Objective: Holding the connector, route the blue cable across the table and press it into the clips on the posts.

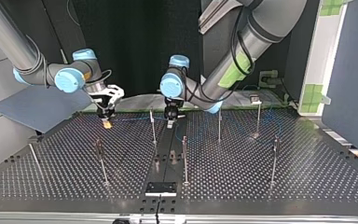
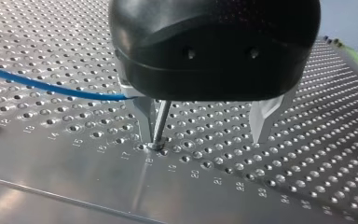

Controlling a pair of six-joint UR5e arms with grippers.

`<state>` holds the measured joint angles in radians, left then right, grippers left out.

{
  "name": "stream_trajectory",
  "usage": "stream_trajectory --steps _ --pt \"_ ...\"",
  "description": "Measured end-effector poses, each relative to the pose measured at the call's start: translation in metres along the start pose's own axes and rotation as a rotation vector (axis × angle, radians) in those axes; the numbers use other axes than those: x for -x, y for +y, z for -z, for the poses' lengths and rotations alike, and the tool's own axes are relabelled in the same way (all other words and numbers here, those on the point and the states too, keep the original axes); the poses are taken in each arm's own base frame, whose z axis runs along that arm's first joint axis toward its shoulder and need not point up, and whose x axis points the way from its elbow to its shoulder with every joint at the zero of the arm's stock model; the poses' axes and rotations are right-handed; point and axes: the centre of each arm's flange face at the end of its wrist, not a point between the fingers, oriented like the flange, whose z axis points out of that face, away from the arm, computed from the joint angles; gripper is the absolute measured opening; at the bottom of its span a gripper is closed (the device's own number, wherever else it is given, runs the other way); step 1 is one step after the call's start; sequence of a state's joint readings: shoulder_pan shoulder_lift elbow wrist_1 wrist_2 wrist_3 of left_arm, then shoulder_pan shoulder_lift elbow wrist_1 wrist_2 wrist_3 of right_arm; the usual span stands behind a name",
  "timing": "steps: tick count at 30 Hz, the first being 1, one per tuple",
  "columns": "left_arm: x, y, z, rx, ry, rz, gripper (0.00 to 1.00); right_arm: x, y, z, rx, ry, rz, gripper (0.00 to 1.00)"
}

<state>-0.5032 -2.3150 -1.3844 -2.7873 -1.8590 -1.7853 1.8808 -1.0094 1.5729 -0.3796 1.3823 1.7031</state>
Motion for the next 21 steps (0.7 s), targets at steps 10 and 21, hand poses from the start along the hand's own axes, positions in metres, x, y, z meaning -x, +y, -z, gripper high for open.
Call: stream_trajectory --steps 10,21 --pt "0.033 -0.015 0.03 0.032 0.028 -0.037 1.0 -0.002 0.015 0.0 0.022 -0.002 -0.004 0.0" --pt "0.044 -0.066 0.086 0.048 0.058 -0.085 1.0 -0.004 0.031 0.002 0.048 -0.014 0.002 0.0"
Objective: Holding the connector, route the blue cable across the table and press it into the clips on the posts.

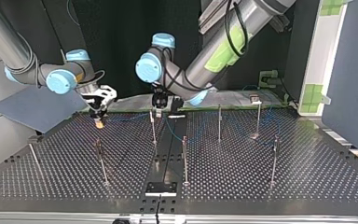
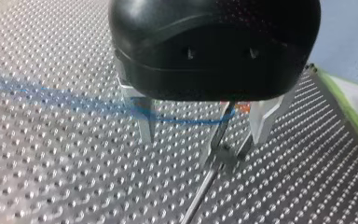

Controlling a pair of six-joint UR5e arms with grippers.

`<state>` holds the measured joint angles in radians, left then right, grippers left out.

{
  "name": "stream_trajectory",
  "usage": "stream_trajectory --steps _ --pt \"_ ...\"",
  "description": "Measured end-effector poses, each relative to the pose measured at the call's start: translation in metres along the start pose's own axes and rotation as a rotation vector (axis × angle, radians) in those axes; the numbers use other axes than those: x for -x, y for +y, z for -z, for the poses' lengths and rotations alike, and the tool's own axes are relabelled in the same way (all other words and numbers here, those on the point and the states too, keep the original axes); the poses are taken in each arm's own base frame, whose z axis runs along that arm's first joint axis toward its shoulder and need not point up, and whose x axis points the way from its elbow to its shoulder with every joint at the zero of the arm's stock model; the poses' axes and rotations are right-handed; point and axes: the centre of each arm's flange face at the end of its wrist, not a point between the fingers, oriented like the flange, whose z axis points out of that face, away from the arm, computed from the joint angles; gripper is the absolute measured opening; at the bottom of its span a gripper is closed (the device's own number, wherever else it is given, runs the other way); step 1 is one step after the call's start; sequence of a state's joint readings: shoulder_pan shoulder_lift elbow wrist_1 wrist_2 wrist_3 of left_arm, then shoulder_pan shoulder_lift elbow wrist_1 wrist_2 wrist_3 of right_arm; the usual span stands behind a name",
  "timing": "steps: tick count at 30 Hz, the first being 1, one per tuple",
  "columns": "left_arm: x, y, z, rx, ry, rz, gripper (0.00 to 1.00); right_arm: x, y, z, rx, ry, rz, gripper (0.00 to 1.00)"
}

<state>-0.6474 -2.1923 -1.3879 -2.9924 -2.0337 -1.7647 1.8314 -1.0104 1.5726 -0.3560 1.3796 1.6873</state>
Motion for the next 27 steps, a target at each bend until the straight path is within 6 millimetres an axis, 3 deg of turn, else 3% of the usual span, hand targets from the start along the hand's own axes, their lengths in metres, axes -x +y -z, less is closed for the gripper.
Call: stream_trajectory --steps 15,20,27 --pt "-0.012 -0.07 0.051 -0.009 -0.069 0.016 1.0 -0.008 0.01 0.001 -0.035 0.005 0.016 0.0" --pt "-0.024 -0.095 0.051 0.005 -0.092 0.028 1.0 -0.017 0.011 0.005 -0.04 0.012 0.017 0.0" --pt "-0.045 -0.106 0.039 0.043 -0.055 0.021 1.0 -0.028 0.015 0.011 -0.044 0.023 0.022 0.0"
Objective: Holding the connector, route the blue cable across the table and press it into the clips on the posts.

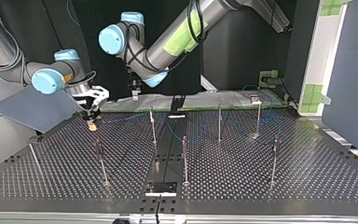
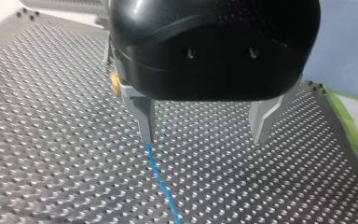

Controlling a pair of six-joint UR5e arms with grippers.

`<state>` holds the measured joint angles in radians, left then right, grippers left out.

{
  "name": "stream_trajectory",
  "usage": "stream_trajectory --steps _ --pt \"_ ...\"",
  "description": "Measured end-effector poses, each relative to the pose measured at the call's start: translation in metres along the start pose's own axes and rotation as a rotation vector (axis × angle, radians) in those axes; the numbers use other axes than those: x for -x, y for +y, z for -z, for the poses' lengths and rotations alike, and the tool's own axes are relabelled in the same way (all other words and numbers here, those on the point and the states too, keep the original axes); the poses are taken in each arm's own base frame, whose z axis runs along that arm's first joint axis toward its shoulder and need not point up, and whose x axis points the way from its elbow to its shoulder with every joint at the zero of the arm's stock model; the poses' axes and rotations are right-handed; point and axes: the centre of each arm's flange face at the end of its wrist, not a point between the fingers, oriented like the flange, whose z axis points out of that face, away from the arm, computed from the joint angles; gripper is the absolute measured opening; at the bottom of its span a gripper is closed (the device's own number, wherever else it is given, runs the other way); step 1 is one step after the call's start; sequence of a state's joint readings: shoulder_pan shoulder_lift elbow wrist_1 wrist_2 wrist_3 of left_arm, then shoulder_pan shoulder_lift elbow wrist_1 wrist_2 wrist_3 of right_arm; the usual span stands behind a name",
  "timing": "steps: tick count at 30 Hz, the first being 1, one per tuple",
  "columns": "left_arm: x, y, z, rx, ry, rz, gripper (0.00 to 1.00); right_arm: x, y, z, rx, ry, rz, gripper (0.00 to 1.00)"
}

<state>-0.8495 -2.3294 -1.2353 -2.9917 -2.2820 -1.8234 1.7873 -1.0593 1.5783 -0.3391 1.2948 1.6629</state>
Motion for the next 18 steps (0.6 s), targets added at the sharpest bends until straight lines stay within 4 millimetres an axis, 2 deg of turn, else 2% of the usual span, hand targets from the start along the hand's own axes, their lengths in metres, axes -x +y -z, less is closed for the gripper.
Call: stream_trajectory --steps 8,13,18 --pt "-0.02 -0.018 -0.022 0.0 -0.004 0.021 1.0 0.011 0.011 0.008 0.021 -0.028 0.009 0.0" --pt "-0.006 -0.029 -0.031 -0.009 -0.043 0.061 1.0 0.015 0.013 0.011 0.025 -0.039 0.018 0.0" --pt "0.019 -0.036 -0.043 -0.013 -0.094 0.11 1.0 0.015 0.012 0.015 0.025 -0.043 0.02 0.0"
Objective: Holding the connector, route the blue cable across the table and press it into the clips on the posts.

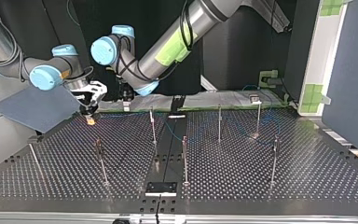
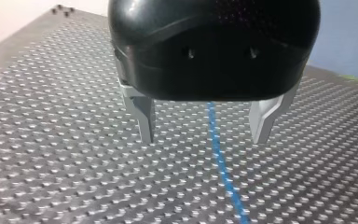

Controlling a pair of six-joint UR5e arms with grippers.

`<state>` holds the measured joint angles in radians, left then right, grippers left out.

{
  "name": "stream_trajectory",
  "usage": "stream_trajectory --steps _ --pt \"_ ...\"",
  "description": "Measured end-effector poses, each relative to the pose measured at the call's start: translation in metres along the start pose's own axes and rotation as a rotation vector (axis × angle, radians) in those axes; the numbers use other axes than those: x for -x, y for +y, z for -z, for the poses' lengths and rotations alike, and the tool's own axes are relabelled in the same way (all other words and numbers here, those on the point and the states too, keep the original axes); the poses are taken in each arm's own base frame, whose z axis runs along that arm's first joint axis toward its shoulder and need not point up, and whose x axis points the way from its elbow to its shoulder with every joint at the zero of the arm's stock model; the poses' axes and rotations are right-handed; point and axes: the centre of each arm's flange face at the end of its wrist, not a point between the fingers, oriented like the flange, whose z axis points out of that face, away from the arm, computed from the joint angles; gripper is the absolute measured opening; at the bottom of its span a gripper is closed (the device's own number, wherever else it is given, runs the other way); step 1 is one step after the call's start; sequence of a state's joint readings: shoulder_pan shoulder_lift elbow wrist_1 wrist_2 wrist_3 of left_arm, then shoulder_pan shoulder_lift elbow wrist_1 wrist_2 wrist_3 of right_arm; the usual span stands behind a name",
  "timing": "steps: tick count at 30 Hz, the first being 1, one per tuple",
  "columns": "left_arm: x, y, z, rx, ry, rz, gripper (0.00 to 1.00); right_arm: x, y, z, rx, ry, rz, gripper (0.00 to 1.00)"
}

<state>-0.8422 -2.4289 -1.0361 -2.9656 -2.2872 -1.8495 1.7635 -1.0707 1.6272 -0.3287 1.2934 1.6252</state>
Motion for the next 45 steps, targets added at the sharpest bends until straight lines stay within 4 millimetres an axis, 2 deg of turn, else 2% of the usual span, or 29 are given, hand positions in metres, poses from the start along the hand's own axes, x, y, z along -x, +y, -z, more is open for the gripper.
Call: stream_trajectory --steps 5,18,33,41,45 --pt "0.014 -0.004 -0.01 -0.002 -0.025 0.025 1.0 -0.001 -0.001 0.002 -0.001 0.001 0.001 0.0" --pt "-0.031 0.005 -0.037 0.008 0.016 0.014 1.0 -0.003 -0.001 0.002 -0.012 0.005 -0.001 0.0" --pt "-0.033 0.011 -0.062 0.045 -0.028 0.044 1.0 -0.003 -0.001 0.002 -0.017 0.006 -0.001 0.0" --pt "-0.055 0.014 -0.081 0.056 -0.013 0.035 1.0 -0.003 -0.002 0.002 -0.026 0.005 -0.001 0.0" --pt "-0.047 0.011 -0.09 0.065 -0.041 0.058 1.0 -0.003 -0.003 0.002 -0.032 0.006 0.0 0.0"
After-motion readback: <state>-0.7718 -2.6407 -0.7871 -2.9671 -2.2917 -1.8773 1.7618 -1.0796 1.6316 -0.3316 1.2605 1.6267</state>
